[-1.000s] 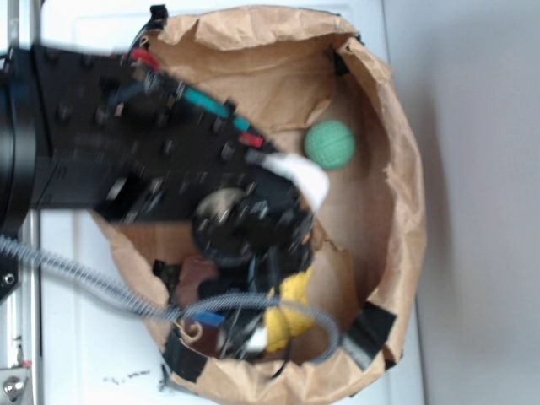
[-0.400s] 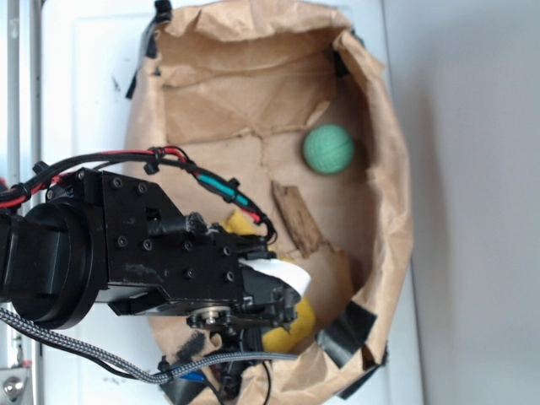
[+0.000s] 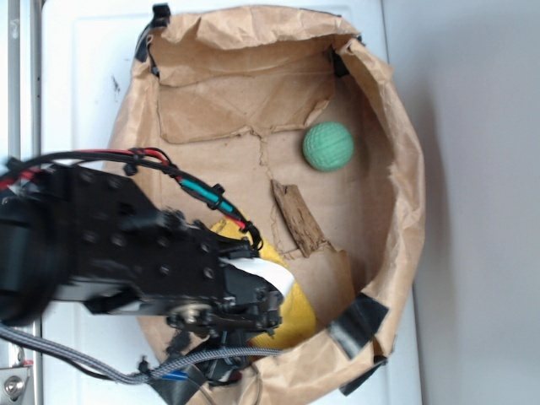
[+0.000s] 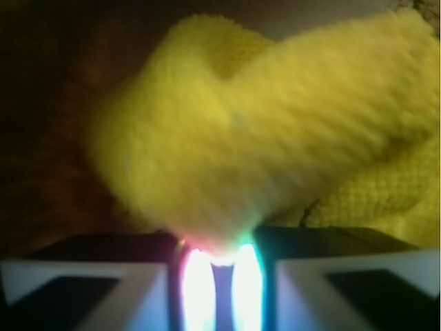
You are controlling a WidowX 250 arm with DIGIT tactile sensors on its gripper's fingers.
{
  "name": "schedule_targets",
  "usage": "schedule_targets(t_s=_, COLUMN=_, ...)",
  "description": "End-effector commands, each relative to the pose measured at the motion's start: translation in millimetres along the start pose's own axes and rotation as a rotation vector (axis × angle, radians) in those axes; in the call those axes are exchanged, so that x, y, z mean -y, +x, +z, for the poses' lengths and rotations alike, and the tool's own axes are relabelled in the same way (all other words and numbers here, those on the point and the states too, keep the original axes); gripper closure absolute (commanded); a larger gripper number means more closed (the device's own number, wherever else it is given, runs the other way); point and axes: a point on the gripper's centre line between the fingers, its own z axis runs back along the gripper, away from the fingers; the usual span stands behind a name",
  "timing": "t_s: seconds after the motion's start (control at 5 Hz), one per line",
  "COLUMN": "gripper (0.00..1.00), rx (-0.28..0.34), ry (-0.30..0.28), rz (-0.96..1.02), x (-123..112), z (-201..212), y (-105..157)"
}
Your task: Grab the yellow cloth.
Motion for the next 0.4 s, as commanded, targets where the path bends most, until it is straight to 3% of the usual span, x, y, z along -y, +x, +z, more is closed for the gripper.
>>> schedule_targets(t_s=0.0, gripper=1.00, rx=0.076, ry=-0.179, rz=-0.050, x=-34.4, z=108.0, y=94.9)
schedule_targets(t_s=0.2, gripper=1.00, rx=0.115, ry=-0.164, rz=-0.077, x=-33.6, z=150.5, y=95.7)
